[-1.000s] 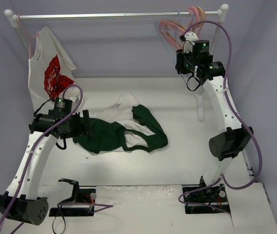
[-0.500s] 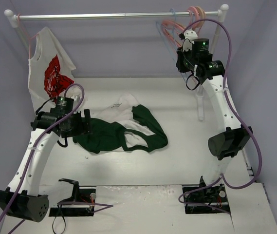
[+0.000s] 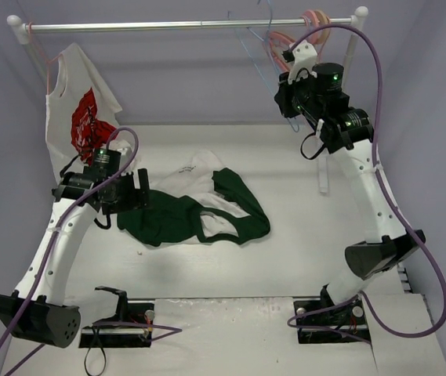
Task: Place the t-shirt on the hanger
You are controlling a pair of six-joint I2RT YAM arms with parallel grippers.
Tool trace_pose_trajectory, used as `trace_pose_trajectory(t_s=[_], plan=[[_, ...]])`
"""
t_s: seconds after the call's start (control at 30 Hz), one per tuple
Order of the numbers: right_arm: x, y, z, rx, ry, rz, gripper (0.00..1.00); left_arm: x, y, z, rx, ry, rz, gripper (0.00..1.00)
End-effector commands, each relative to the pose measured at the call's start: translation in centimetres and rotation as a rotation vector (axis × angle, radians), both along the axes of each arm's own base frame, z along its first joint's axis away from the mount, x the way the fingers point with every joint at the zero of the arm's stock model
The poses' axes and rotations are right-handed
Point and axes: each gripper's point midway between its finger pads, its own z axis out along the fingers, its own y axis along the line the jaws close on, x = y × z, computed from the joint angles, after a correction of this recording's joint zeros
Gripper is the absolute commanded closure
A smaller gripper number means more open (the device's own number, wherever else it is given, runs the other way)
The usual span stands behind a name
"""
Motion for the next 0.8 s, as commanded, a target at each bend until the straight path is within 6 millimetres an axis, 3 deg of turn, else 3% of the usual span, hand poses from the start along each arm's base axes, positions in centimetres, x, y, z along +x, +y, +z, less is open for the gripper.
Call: trace_pose_trajectory(t_s=[0.0,0.03,0.1,0.13,0.2,0.23,0.33,0.47,0.57,0.77], plan=[[-2.3,0.7,3.7,0.036,-0.112,0.036,1.00,1.3,-1.4,1.8,-0.029,-0.075,-0.033,0.22],[-2.8,1.4,1.9,0.024,-0.069,0.053,1.00,1.4,-1.6,1.7,-0.019,-0.076,-0.036,0.23],[-4.6,1.9,1.2,0.022,-0.057,0.076,1.00,1.5,-2.8,1.5,-0.014,-0.071,-0.059,0.23],[-5.1,2.2,-1.3,0.004,-0.008,0.086,1.00,1.7,-2.9,1.4,0.010,-0.077,-0.055,0.23],[-6.6,1.7,-2.1,0.022,0.016,0.080,1.00,2.1,-3.8,1.1,0.028,-0.080,-0.050,0.23],[-7.1,1.6,-4.3,0.012,0.067,0.076,1.00,1.9,-4.8,0.8,0.037,-0.078,-0.074,0.24],[-9.1,1.1,-5.4,0.040,0.095,0.073,1.00,2.6,-6.6,-0.3,0.063,-0.081,-0.074,0.31],[-11.1,0.4,-8.6,0.039,0.168,0.059,1.00,3.8,-9.1,-2.3,0.118,-0.082,-0.073,0.48],[-12.4,0.0,-9.3,0.047,0.185,0.054,1.00,4.8,-11.7,-3.3,0.124,-0.116,-0.089,0.55],[-13.7,-0.3,-9.9,0.076,0.203,0.051,1.00,5.9,-14.8,-6.8,0.164,-0.102,-0.097,0.55]])
